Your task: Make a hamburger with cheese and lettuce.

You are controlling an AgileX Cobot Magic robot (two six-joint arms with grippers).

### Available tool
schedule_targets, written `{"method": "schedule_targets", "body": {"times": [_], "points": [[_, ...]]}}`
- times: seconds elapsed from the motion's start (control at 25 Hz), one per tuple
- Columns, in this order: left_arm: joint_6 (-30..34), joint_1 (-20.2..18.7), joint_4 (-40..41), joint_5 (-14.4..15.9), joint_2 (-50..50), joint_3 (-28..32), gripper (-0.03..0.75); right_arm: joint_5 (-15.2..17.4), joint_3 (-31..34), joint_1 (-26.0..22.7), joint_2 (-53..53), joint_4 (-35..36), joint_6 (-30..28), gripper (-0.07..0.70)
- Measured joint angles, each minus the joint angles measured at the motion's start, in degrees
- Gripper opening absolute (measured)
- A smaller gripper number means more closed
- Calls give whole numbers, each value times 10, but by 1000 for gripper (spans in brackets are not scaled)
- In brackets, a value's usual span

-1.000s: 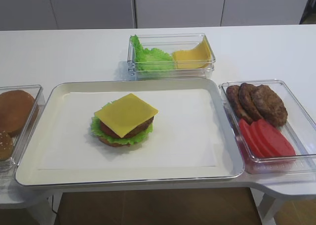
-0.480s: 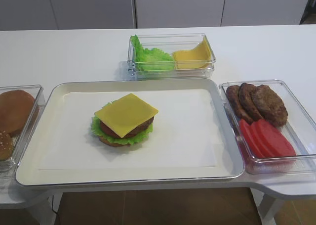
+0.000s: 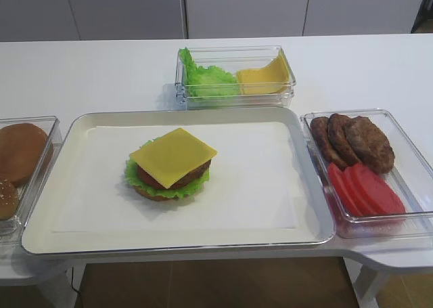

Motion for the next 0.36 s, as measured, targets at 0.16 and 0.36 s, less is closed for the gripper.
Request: {"method": "schedule_targets", "body": {"times": [0.16, 0.36], "points": [[0, 0, 0, 0, 0, 0, 358, 0, 0, 0, 0, 0, 0, 468], [0, 0, 0, 0, 0, 0, 358, 0, 0, 0, 0, 0, 0, 468]]}}
